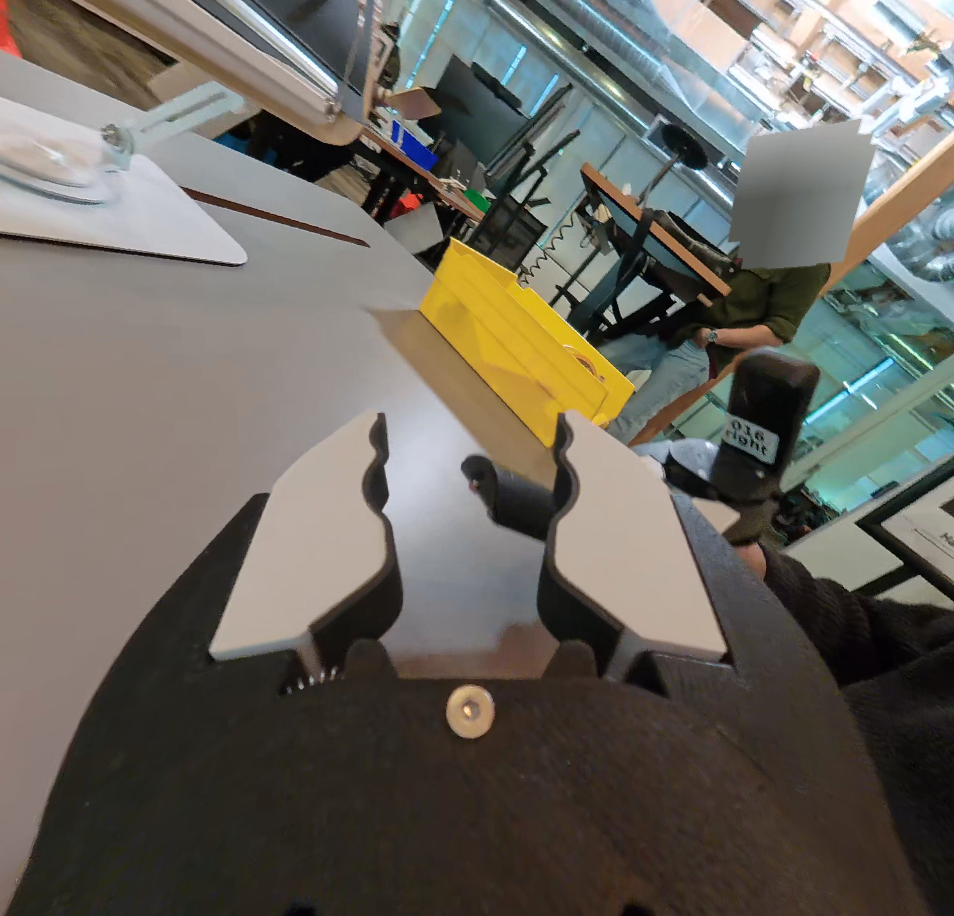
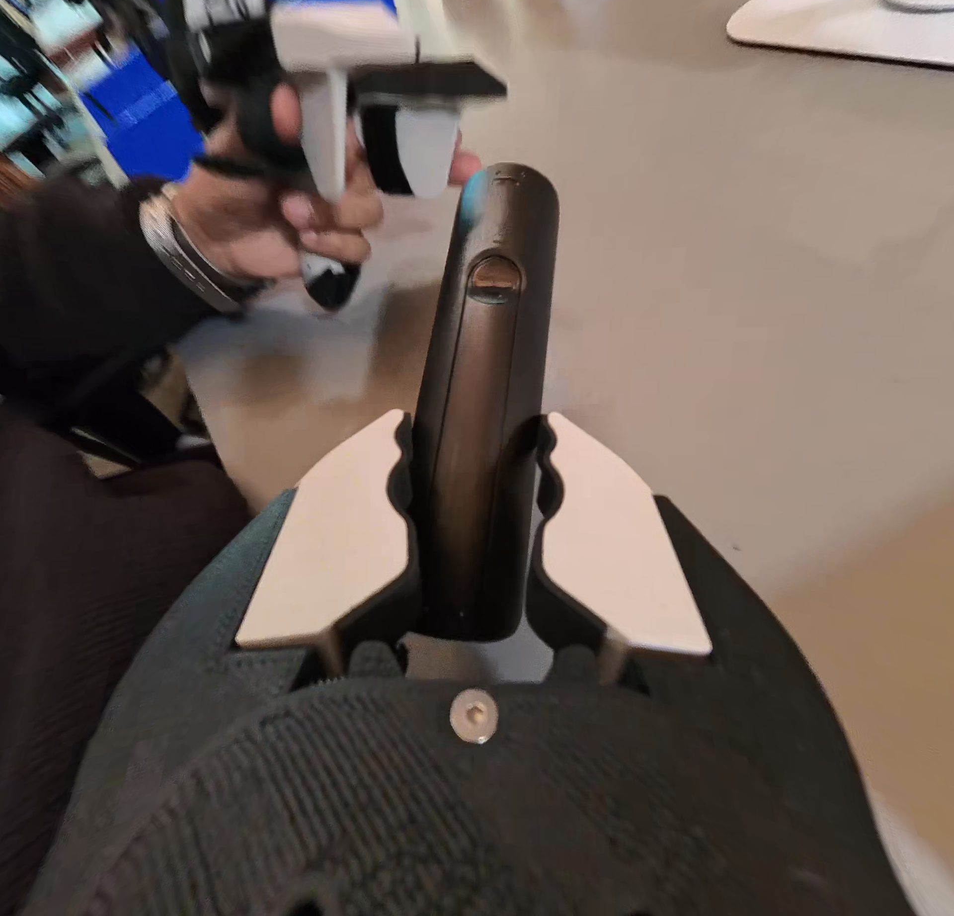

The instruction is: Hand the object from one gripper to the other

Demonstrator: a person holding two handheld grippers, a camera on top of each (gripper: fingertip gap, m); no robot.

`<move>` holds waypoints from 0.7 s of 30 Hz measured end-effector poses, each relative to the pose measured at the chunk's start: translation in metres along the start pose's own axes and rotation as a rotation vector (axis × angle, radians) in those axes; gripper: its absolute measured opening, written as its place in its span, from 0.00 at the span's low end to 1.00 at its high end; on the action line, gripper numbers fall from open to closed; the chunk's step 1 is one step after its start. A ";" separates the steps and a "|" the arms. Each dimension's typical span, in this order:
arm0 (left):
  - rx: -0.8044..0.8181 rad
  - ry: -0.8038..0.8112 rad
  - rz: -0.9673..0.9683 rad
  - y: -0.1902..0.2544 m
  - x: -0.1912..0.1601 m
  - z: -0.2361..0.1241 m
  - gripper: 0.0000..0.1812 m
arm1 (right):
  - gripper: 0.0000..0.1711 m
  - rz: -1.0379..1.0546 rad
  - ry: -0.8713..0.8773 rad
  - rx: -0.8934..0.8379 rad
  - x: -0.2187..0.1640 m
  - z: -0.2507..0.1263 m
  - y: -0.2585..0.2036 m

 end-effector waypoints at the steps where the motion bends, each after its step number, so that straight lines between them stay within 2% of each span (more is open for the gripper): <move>1: -0.014 -0.016 0.014 0.003 -0.003 0.002 0.38 | 0.28 0.032 0.043 0.040 0.005 -0.004 -0.001; 4: -0.094 -0.059 0.021 0.017 -0.013 0.009 0.46 | 0.28 0.111 0.187 0.180 0.020 -0.015 -0.008; 8: -0.320 -0.063 -0.061 0.053 -0.026 0.014 0.49 | 0.28 0.189 0.298 0.322 0.032 -0.021 -0.019; 10: -0.387 -0.048 -0.089 0.069 -0.030 0.016 0.47 | 0.28 0.210 0.310 0.376 0.032 -0.019 -0.028; 15: -0.434 -0.047 -0.095 0.089 -0.041 0.020 0.38 | 0.28 0.225 0.344 0.464 0.037 -0.012 -0.046; 17: -0.465 -0.023 -0.107 0.094 -0.038 0.017 0.27 | 0.28 0.225 0.354 0.464 0.037 -0.011 -0.045; 21: -0.463 -0.036 -0.117 0.093 -0.038 0.018 0.27 | 0.28 0.223 0.362 0.468 0.036 -0.008 -0.046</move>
Point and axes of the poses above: each gripper's, where its closed fingertips meet, z out along the fingers, x out of its top, y = z × x across the jaws, the point moved 2 cm from there along -z, back along the fingers, and after that the axes turned 4 degrees about -y, right-handed, at the moved point
